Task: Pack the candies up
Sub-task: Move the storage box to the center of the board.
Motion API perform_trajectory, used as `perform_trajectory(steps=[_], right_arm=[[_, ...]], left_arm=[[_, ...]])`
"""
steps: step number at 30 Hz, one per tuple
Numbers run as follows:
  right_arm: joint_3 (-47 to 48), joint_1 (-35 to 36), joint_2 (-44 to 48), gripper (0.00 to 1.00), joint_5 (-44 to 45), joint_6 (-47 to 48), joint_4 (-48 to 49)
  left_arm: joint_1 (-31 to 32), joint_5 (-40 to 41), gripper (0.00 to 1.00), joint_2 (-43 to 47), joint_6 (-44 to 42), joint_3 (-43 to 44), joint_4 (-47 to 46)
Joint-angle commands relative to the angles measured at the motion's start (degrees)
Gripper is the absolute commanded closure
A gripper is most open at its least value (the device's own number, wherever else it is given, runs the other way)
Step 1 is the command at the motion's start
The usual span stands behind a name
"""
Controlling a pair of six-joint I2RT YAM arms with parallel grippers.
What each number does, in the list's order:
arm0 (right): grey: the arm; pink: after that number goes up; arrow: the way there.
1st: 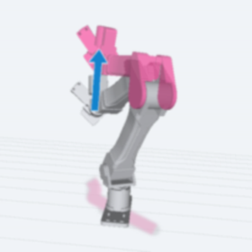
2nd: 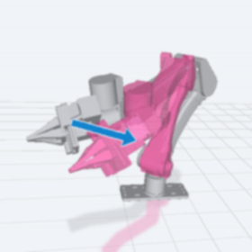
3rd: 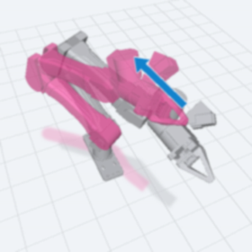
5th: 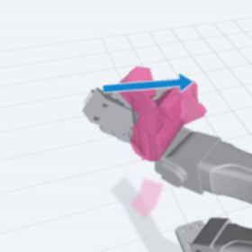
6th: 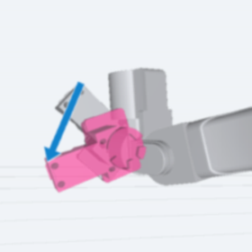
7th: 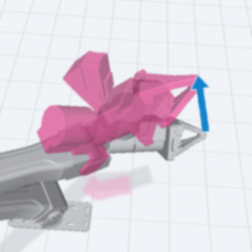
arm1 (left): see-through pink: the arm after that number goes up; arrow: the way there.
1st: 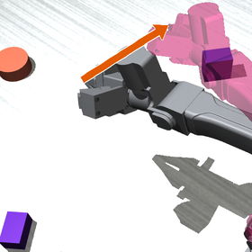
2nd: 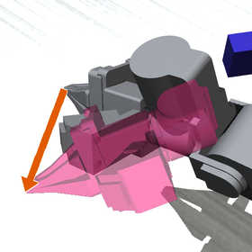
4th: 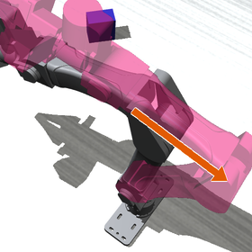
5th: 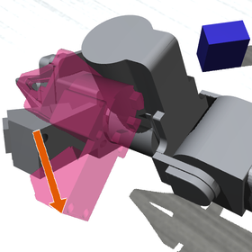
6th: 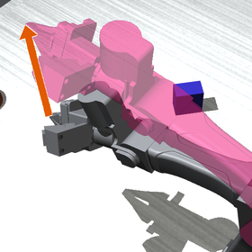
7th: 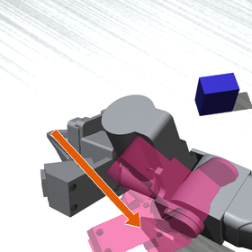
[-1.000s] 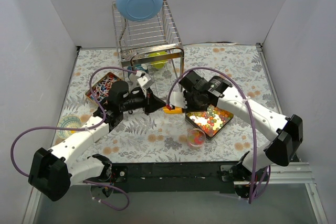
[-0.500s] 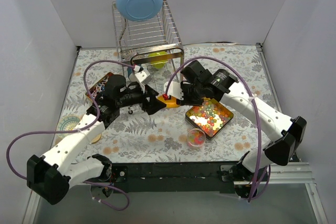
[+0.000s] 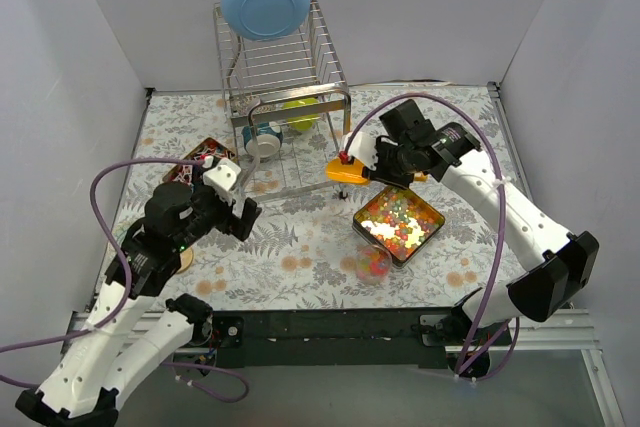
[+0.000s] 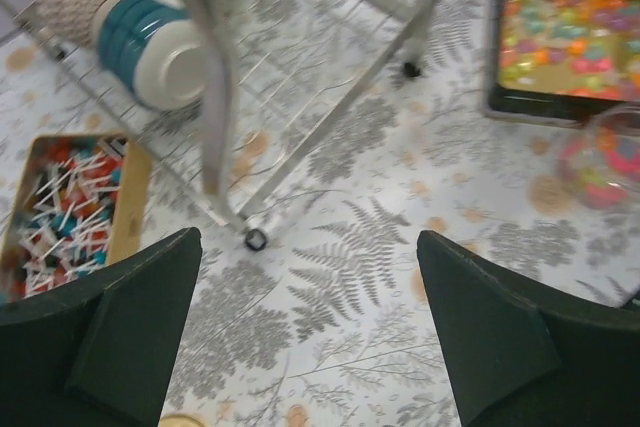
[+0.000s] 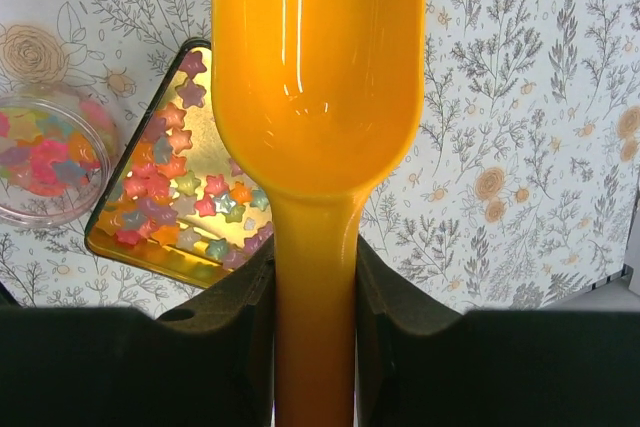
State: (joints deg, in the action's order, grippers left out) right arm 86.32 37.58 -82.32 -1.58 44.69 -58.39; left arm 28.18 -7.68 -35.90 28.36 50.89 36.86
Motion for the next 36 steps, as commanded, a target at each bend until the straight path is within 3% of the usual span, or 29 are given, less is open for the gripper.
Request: perform_trajectory(steps=[1, 5, 6, 7, 8, 11, 14, 19, 21, 26, 33, 36], right_arm=[[0.77, -1.90, 0.50, 0.99, -1.58, -1.27, 1.70], [0.86, -3.13, 0.23, 0.99, -1.84, -1.27, 1.53], [0.78, -3.65, 0.15, 0.99, -1.93, -1.09, 1.35], [0.69, -3.92, 0.15, 0.99, -1.93, -0.92, 1.26], [0.60, -4.27, 0.32, 0.99, -2.11, -0.74, 1.17], [-1.06, -5.85, 0.85, 0.99, -2.72, -0.13, 1.87], [-2.82, -7.70, 1.29, 0.99, -3.77, 0.58, 2.58], [-3.88, -10.68, 1.73, 0.99, -5.80, 0.93, 2.49], [-4.50, -11.65, 1.99, 0.99, -6.50, 1.02, 2.41], [-5.81, -12.71, 2.87, 0.99, -7.29, 1.19, 2.23], [-6.87, -13.68, 3.22, 0.99, -7.99, 0.67, 2.32], [-7.13, -13.85, 3.22, 0.99, -7.82, 0.49, 2.49]], left_arm=[[-3.65, 14.62, 0.09, -1.80, -1.90, -2.46, -3.98], [-17.69, 8.58, 0.11, -11.69, 2.56, 2.70, -9.87], [-26.51, 7.43, 0.11, -14.35, 4.49, 4.72, -12.84], [-31.91, 2.02, 0.13, -16.98, 8.69, 9.70, -14.17], [-34.83, 3.28, 0.13, -19.97, 10.21, 11.93, -15.75], [-36.79, 5.84, 0.13, -27.89, 10.31, 18.79, -21.21], [-40.39, -4.48, 0.15, -34.66, 8.57, 23.71, -20.79], [-44.62, -24.97, 0.21, -54.40, -4.76, 31.71, -0.78], [-44.62, -29.12, 0.27, -56.99, -13.01, 30.59, 3.72], [-44.53, -30.99, 0.31, -60.07, -23.86, 24.35, 3.31], [-42.69, -28.09, 0.33, -63.50, -23.53, 20.65, -3.10], [-41.03, -25.81, 0.39, -64.29, -24.75, 18.72, -4.16]])
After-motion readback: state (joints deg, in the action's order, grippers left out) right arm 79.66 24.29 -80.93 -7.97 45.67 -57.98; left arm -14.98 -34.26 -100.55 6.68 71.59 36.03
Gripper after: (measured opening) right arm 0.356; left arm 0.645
